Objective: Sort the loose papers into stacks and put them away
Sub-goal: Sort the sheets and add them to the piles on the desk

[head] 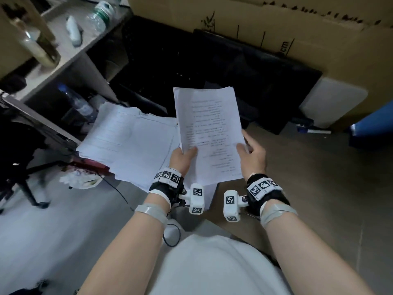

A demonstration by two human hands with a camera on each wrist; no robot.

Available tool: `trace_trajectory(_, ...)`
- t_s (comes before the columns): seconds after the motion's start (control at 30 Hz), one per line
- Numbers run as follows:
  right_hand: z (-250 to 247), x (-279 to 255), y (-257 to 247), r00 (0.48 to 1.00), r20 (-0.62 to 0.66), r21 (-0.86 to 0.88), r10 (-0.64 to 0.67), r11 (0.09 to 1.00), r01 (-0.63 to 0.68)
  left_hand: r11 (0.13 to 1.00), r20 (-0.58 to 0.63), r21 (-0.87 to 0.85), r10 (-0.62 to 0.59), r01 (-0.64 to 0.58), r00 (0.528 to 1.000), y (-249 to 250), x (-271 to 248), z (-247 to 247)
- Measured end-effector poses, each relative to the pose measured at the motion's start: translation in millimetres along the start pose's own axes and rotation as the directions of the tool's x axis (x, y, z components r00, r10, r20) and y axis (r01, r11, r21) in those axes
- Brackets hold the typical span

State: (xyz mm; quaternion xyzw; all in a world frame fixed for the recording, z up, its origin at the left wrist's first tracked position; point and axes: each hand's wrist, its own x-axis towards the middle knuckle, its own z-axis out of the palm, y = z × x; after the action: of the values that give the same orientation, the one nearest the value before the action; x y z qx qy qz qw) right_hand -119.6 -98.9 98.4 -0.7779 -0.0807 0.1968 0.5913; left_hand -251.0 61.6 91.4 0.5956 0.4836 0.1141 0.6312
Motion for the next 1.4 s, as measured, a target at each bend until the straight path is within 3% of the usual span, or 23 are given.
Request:
trace_trajectory(0.2, 89, 1, -12, 0.962, -0.27, -0.106, 0.032, 0.992, -0.063, 0.999, 0.072, -0.048, 0.02, -0.017, 0.997, -1, 47, -85)
trace_trajectory(0.4, 174, -22, -30, 0.947, -0.32, -0.213, 0.028, 0.972, -0.101, 0.998, 0.188, -0.058, 0.011, 0.0, 0.982, 3, 95, -171)
trace_trajectory(0.6, 207, -38, -47, 0.922, -0.385, -0.38, -0.027, 0.915, -0.132, 0.999, 0.293, -0.047, -0.001, 0.016, 0.956, 9, 114, -204)
trace_trajectory(0.77, 209, -42, -56, 0.931, -0.333, -0.604, -0.146, 0.792, -0.092, 0.999, 0.329, -0.054, 0.02, -0.002, 0.944, 19, 117, -206)
trace_trajectory(0.9, 219, -43, -61, 0.911, -0.314, -0.594, -0.266, 0.804, 0.03, 0.999, 0.303, -0.046, 0.019, -0.005, 0.953, 28, 118, -214)
trace_trajectory(1.0, 226, -43, -59, 0.926, -0.236, -0.545, -0.296, 0.829, 0.126, 0.999, 0.289, -0.037, 0.015, -0.004, 0.957, 31, 120, -217)
trace_trajectory(1.07, 223, -41, -51, 0.957, -0.193, -0.431, -0.217, 0.895, 0.116, 0.999, 0.282, -0.042, 0.017, -0.005, 0.959, 30, 117, -215)
trace_trajectory(1.17, 212, -35, -40, 0.984, -0.179, -0.219, 0.003, 0.975, -0.043, 0.999, 0.273, -0.053, 0.022, -0.008, 0.962, 20, 112, -212)
trace_trajectory(1.4, 193, -34, -23, 0.961, -0.228, -0.185, 0.157, 0.962, -0.201, 0.995, 0.272, 0.053, 0.071, -0.088, 0.96, 12, 99, -192)
